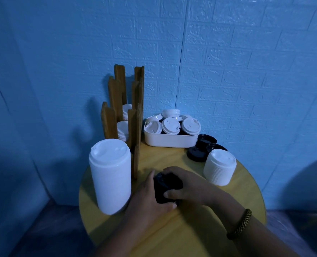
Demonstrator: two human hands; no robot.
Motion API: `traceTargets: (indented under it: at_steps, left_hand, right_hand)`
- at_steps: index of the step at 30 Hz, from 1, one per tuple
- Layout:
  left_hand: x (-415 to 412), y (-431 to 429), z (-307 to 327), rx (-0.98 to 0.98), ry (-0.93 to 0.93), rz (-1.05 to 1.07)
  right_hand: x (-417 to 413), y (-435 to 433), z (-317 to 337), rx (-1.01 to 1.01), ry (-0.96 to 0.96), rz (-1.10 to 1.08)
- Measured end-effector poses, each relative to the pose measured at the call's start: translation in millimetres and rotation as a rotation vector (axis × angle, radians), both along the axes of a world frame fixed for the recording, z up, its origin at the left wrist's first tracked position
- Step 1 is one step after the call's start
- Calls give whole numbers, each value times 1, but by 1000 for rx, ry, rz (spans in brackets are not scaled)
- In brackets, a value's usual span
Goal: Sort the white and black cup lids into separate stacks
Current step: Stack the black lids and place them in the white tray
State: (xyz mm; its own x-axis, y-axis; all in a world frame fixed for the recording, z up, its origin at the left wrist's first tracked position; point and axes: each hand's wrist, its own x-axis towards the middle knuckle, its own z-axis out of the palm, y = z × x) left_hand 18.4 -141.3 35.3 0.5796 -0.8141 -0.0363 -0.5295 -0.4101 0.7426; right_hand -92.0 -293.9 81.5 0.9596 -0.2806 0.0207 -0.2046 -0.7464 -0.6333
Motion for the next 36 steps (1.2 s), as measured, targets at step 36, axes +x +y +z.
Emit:
traceTargets:
  at_steps: [36]
  left_hand:
    - [0,1,-6,-49,-99,-43]
  right_hand:
    - [-8,39,-21,-38,-146,-195]
